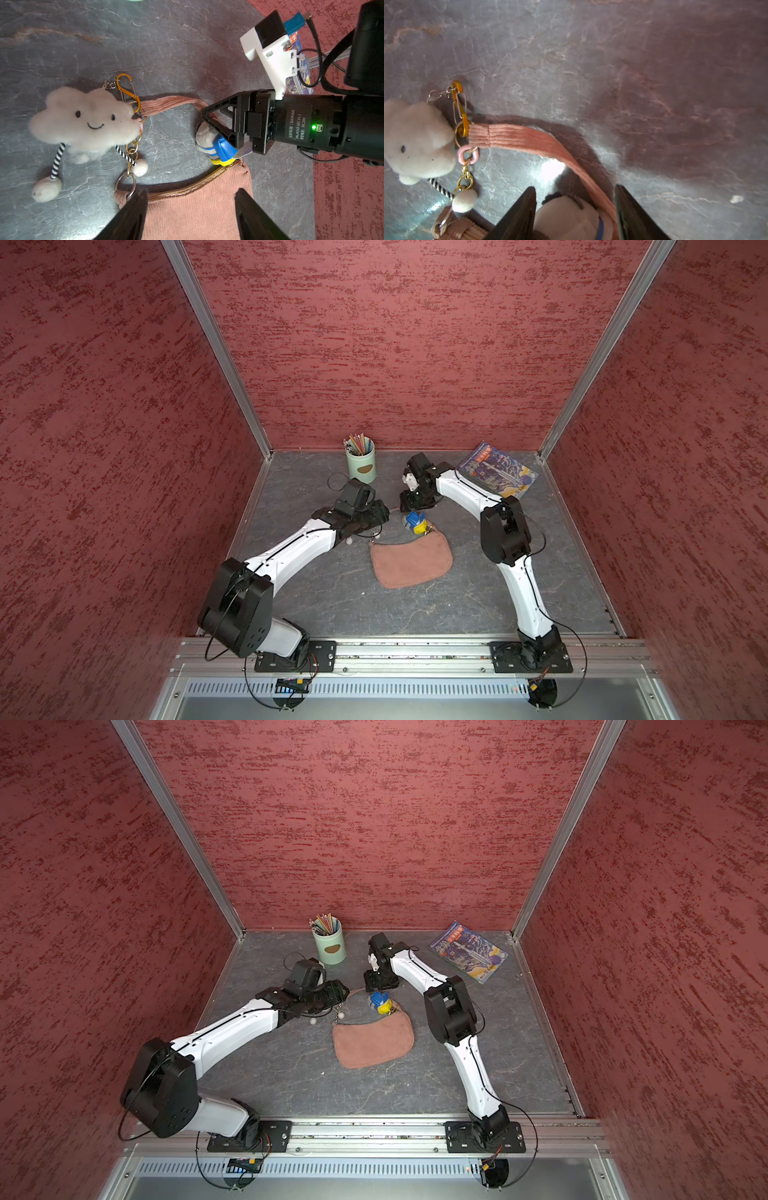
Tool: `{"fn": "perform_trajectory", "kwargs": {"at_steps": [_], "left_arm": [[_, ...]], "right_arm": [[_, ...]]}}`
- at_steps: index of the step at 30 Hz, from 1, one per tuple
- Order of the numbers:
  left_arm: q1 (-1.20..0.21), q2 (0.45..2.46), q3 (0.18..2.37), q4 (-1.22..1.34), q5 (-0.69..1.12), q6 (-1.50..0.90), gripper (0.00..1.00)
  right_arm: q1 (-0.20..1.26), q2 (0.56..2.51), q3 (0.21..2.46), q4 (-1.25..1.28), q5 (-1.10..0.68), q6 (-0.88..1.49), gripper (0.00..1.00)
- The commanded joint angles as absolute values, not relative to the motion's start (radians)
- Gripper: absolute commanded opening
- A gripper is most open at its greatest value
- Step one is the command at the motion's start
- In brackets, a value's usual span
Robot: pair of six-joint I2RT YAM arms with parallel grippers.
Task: Remove the decoration from the bag
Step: Pick up the bag from the center of the board.
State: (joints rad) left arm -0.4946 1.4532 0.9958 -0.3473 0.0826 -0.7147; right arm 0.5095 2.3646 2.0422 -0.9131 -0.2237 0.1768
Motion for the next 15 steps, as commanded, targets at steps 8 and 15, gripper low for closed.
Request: {"fn": "perform_trajectory", "kwargs": {"at_steps": [8, 15], "left_arm": [[-0.51, 1.448, 0.996, -0.33, 0.094, -0.717, 0.68], [-0.517, 1.439, 0.991, -0.321, 0.09, -0.717, 0.67]], "right_arm": [[0.532, 2.412, 2.1, -0.903, -0.118, 0.188, 0.45], [0.573, 2.453, 2.131, -0.928, 0.012, 0.174, 0.47]]}}
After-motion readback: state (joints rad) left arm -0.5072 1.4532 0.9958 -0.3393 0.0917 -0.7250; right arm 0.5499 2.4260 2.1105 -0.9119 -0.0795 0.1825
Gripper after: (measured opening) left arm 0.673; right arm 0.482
